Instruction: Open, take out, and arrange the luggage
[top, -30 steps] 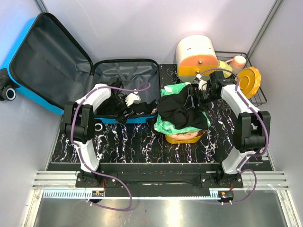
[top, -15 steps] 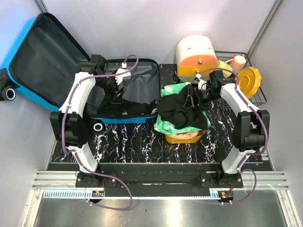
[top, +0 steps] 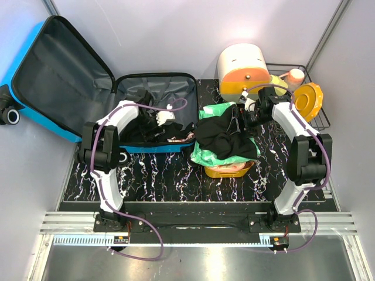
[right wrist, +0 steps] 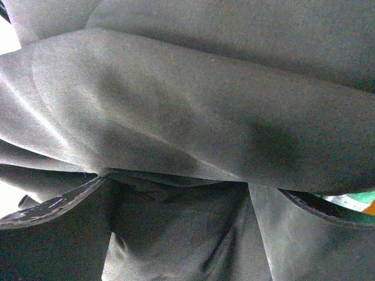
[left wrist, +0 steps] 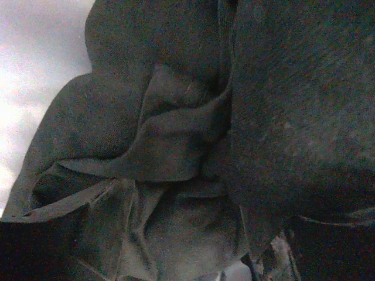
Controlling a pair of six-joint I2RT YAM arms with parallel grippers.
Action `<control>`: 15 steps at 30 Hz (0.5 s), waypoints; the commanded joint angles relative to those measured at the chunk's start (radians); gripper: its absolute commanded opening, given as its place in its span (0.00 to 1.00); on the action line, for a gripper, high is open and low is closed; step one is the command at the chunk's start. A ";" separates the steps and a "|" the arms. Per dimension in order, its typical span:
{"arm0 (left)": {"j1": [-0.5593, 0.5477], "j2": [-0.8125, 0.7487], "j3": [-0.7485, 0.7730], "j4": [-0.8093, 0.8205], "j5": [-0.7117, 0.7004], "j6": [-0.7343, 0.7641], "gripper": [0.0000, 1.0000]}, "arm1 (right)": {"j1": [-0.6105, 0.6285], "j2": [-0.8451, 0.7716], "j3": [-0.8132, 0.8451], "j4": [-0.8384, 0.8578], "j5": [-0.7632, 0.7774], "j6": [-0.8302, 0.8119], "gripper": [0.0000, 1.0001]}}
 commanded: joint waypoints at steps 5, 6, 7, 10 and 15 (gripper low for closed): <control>-0.054 0.083 0.076 0.249 0.090 -0.329 0.30 | 0.003 0.095 -0.033 0.092 0.207 -0.078 0.93; -0.043 0.099 0.121 0.270 0.095 -0.383 0.19 | 0.003 0.095 -0.036 0.092 0.210 -0.081 0.93; -0.031 0.102 0.141 0.324 0.093 -0.497 0.10 | 0.003 0.095 -0.041 0.092 0.213 -0.083 0.93; 0.022 0.125 0.231 0.404 0.072 -0.674 0.00 | 0.003 0.098 -0.042 0.092 0.216 -0.089 0.92; 0.088 0.201 0.453 0.401 0.038 -0.787 0.00 | 0.003 0.104 -0.041 0.087 0.210 -0.093 0.92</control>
